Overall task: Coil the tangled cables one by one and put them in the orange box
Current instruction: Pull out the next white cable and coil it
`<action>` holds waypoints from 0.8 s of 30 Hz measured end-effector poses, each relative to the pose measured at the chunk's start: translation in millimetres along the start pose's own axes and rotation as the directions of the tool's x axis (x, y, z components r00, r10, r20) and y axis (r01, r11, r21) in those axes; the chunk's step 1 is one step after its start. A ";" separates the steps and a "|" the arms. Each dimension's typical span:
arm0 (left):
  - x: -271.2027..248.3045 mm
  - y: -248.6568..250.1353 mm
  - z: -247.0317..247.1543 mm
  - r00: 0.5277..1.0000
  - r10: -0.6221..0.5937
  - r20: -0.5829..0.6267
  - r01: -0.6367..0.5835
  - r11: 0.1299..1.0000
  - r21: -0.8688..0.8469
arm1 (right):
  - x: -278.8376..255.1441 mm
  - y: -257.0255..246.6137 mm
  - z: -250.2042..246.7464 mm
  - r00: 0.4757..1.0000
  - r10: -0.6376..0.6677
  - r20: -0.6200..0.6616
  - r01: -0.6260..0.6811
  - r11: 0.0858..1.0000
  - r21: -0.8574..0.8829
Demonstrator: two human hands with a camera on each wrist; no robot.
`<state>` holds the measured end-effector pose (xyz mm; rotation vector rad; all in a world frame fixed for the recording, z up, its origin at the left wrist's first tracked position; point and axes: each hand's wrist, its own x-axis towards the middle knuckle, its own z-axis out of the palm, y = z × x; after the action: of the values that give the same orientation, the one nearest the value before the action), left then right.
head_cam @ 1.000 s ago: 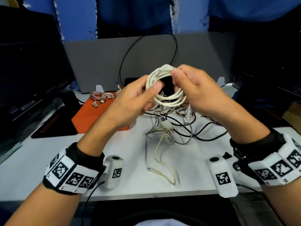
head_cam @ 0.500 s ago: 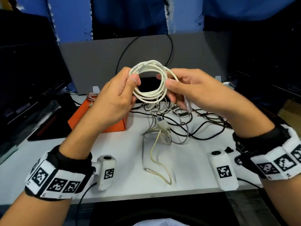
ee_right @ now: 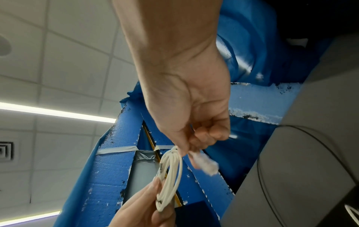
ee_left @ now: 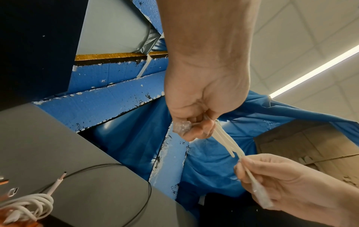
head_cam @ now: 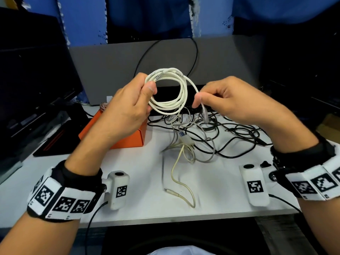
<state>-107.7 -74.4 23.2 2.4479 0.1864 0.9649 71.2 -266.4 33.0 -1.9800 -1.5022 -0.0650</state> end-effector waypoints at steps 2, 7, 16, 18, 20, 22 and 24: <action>-0.1 2.0 1.2 0.999 -0.006 0.035 0.009 0.996 -0.084 | 4.9 2.9 5.4 0.990 0.037 -0.132 -0.018 0.989 0.146; -2.4 8.9 11.7 0.993 0.023 0.116 0.016 0.946 -0.325 | 11.4 -2.1 26.8 0.960 0.134 -0.248 0.013 0.857 0.514; -4.1 9.8 15.9 0.994 0.054 0.091 -0.027 0.961 -0.275 | 10.8 -22.2 51.1 0.974 0.153 0.168 -0.170 -0.004 0.985; -3.7 10.6 15.0 0.998 0.039 0.055 -0.026 0.974 -0.224 | 10.4 -22.5 51.6 0.972 0.107 0.208 -0.210 0.010 0.978; -3.0 11.7 14.1 1.000 0.016 0.020 -0.012 0.986 -0.166 | 9.6 -22.4 50.3 0.969 0.076 0.236 -0.238 0.014 0.971; -3.7 13.3 15.0 1.000 0.002 -0.004 -0.002 0.995 -0.099 | 8.2 -24.6 49.8 0.972 0.045 0.230 -0.233 0.078 0.969; -5.7 14.9 17.4 1.000 0.016 -0.024 -0.017 0.999 -0.038 | 7.4 -26.4 52.3 0.980 0.075 0.183 -0.195 0.212 0.958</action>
<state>-101.1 -95.9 16.3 2.4078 0.1551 0.9963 33.3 -229.6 6.6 -0.9754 -0.9155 0.8951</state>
